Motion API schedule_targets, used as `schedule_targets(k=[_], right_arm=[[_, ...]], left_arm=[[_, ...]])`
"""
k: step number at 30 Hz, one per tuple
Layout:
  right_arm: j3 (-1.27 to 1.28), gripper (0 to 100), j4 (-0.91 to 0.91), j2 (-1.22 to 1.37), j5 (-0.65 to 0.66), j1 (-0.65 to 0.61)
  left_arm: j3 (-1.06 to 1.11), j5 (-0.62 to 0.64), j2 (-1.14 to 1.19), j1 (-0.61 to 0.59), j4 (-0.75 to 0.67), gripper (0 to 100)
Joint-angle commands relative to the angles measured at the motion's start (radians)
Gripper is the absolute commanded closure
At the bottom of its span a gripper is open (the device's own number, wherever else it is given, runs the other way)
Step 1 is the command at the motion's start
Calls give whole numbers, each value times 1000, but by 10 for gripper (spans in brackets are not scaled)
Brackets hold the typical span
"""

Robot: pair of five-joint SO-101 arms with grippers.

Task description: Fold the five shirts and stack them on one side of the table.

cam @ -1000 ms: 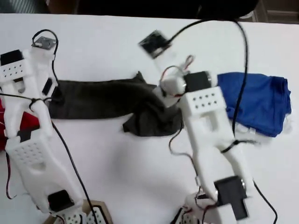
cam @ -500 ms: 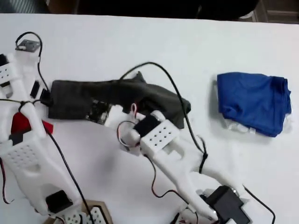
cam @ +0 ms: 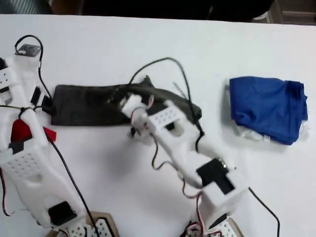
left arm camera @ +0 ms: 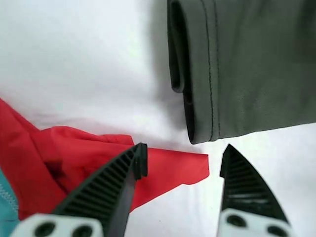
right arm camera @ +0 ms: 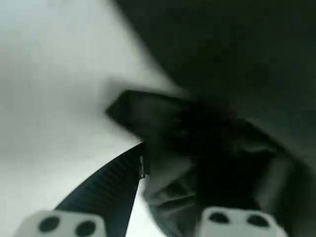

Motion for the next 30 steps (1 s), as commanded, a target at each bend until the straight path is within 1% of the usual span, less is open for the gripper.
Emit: schedule_targets(k=[1, 2, 5, 9, 14, 23, 27, 30], right_arm=[[-103, 961, 24, 18, 9, 91], [-114, 977, 27, 18, 9, 116], [-150, 978, 51, 5, 11, 188], [-192, 978, 120, -42, 11, 231], [-247, 978, 234, -196, 11, 243], [-245, 978, 466, -544, 11, 242], [-239, 978, 547, -628, 11, 240], [-155, 978, 545, -631, 11, 240]], left_arm=[[-39, -2, -8, -6, 12, 740], [-39, -2, -8, -6, 12, 740], [-39, -2, -8, -6, 12, 740], [-39, -2, -6, -6, 8, 740], [-39, -2, -6, -5, 5, 740], [-39, -2, -6, -2, 5, 740], [-39, -2, -6, -2, 5, 740], [-39, 0, -6, 0, 8, 740]])
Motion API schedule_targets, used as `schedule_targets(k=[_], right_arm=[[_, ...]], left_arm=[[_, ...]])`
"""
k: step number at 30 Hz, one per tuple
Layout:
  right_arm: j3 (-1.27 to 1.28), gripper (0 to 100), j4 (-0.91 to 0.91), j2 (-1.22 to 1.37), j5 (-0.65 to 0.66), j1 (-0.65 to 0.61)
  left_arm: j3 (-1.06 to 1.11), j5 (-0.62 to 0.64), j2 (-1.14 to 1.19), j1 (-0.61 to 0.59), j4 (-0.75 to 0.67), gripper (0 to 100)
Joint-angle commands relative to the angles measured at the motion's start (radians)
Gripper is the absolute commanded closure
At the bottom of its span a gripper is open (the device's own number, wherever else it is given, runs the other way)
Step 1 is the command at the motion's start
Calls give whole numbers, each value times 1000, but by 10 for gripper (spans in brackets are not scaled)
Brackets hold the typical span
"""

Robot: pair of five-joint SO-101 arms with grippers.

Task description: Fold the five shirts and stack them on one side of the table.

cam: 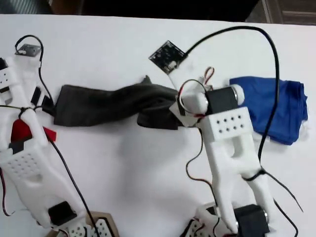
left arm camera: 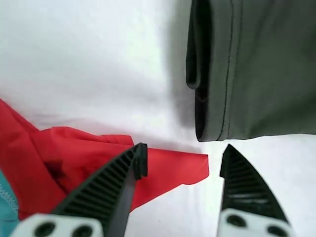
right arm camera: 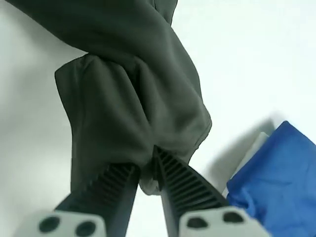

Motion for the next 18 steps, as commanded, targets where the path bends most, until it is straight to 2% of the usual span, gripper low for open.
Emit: schedule_targets(k=[1, 6, 10, 13, 18], right_arm=[[81, 978, -19, -45, 6, 8], [347, 978, -298, -4, 6, 10], [425, 978, -481, 84, -2, 10], [417, 954, -501, 183, 3, 12], [351, 810, -384, 239, 5, 8]], left_arm=[[-39, 0, -6, 0, 8, 740], [-39, 0, -6, 0, 9, 740], [-39, 0, -5, 0, 8, 740], [-38, 0, -5, 0, 8, 740], [-38, 0, -3, 0, 8, 740]])
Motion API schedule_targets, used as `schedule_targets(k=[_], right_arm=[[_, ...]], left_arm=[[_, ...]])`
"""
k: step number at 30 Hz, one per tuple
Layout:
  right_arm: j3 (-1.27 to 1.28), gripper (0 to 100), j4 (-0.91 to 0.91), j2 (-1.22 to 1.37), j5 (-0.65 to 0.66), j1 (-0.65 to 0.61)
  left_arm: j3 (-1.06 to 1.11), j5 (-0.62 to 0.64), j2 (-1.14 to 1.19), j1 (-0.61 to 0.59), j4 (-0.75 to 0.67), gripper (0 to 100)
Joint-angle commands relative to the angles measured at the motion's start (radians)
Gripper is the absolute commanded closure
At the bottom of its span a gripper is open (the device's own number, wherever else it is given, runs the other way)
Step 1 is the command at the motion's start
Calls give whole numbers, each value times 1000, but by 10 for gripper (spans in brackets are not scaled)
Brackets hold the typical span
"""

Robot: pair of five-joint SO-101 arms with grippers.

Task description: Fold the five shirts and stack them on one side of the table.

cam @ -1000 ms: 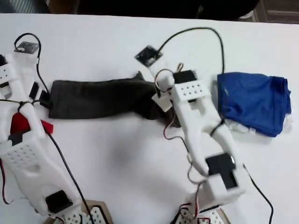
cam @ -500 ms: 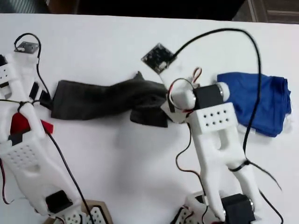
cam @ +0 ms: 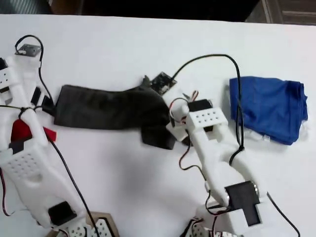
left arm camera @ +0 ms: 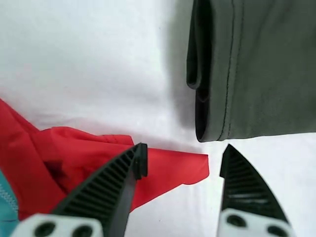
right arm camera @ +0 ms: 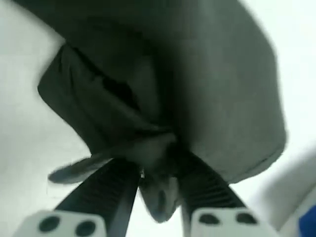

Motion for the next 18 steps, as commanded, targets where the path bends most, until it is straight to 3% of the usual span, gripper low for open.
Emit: schedule_targets(k=[1, 9, 14, 18], right_arm=[[-89, 807, 82, -12, 5, 1], [-158, 822, 288, -220, 32, -70], [-133, 822, 456, -272, 276, -160], [-14, 822, 463, -271, 400, -193]], left_arm=[[-38, 0, -5, 0, 8, 740], [-36, -2, -5, 0, 5, 740], [-36, -3, -5, 0, 3, 740], [-36, -2, -5, 0, 3, 740]])
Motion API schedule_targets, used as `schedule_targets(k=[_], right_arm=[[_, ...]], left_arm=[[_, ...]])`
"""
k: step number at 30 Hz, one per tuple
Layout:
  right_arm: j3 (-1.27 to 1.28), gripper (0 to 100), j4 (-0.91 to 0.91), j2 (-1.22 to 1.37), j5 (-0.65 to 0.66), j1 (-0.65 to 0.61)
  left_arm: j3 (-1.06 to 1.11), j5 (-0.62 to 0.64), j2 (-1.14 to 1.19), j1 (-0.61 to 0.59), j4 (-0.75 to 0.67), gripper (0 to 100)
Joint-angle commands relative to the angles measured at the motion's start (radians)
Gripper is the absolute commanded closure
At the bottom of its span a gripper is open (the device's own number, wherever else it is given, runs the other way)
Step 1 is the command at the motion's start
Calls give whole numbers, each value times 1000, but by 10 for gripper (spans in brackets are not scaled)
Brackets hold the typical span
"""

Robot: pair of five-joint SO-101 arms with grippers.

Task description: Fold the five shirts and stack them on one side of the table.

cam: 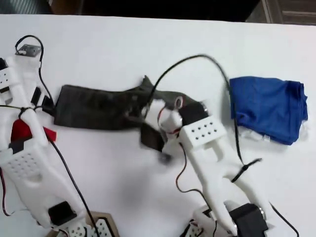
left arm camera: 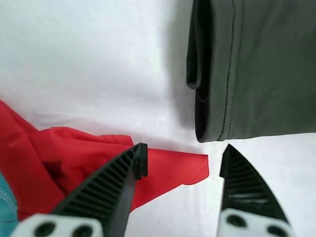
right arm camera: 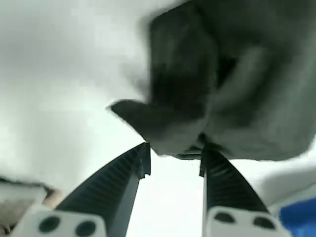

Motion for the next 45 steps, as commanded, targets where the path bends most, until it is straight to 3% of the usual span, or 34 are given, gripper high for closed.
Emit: schedule_targets(k=[1, 7, 15, 28, 31, 33, 39, 45], right_arm=[[80, 822, -7, -44, 92, -24], [180, 822, -44, -53, 106, -33], [181, 822, -30, -42, 97, -145], [196, 823, -427, 274, 43, 65], [186, 906, -503, 328, 41, 104], [138, 991, -513, 351, 14, 125], [-135, 978, -481, 360, -115, 140], [-443, 978, -377, 363, -189, 127]], left_arm=[[-36, -2, -6, 0, 3, 740], [-36, -2, -6, 0, 3, 740], [-36, -2, -6, 0, 2, 740], [-38, 0, -9, 25, 12, 740], [-44, 2, -9, 71, 37, 740], [-45, 2, -9, 114, 60, 740], [-38, 5, -8, 256, 126, 740], [116, 40, -6, 315, -28, 740]])
